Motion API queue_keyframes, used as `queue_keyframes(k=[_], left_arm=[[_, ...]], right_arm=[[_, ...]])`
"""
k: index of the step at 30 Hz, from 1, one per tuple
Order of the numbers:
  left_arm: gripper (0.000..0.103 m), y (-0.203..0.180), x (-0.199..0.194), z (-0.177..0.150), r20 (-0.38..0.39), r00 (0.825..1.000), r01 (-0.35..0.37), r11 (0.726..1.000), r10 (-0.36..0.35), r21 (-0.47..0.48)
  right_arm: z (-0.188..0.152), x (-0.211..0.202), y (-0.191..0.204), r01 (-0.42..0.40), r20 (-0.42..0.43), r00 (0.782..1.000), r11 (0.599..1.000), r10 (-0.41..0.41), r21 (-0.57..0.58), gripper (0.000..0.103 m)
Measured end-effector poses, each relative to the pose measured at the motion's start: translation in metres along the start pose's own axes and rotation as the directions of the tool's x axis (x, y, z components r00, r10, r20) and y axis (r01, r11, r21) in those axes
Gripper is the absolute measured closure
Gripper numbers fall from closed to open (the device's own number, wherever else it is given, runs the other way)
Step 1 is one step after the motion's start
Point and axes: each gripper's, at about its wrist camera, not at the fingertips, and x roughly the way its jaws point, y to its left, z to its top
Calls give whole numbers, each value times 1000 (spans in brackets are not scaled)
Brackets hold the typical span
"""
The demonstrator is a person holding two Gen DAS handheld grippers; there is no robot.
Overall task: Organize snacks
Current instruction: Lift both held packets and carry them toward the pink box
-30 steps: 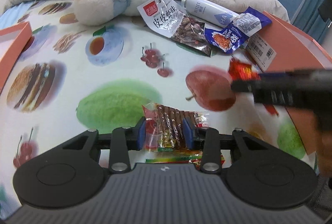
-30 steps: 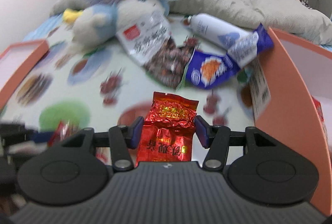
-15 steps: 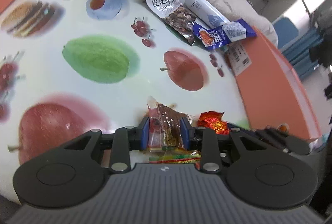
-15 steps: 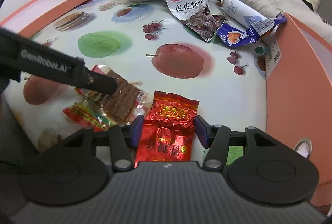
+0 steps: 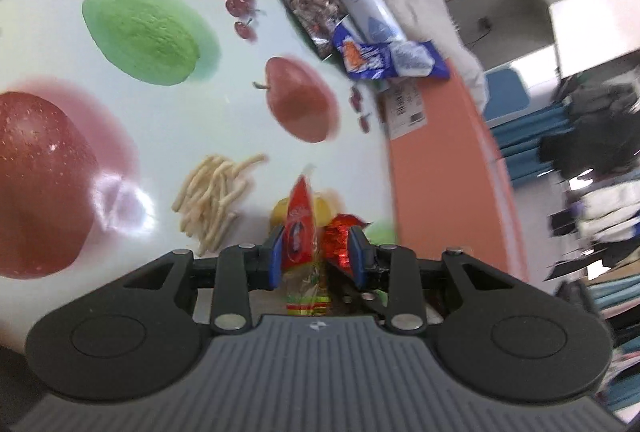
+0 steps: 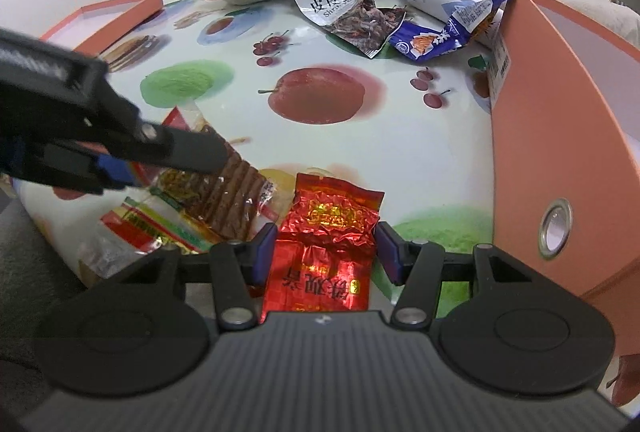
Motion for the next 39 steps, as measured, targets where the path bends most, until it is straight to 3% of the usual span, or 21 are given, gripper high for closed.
queue_keyframes(k=[14,17,27,39], left_arm=[[67,-19,9,-4,33,989,-146,980,143,136],[73,-23,12,-6,40,982,-188,967,184,170],[82,-42,8,-11,72,976,-217,943,205,253],[90,-77,4,-17,118,953,-304,875,280,377]], right_arm=[[-3,-2,-3,-5,3,1000,1000,5,11,47],[-4,-3,-3,-2,2,1000,1000,2,15,47],[-4,-13,-9,2,-3,1000,998,-2,62,47],[-2,-32,-20,14,26,1000,989,-18,147,47]])
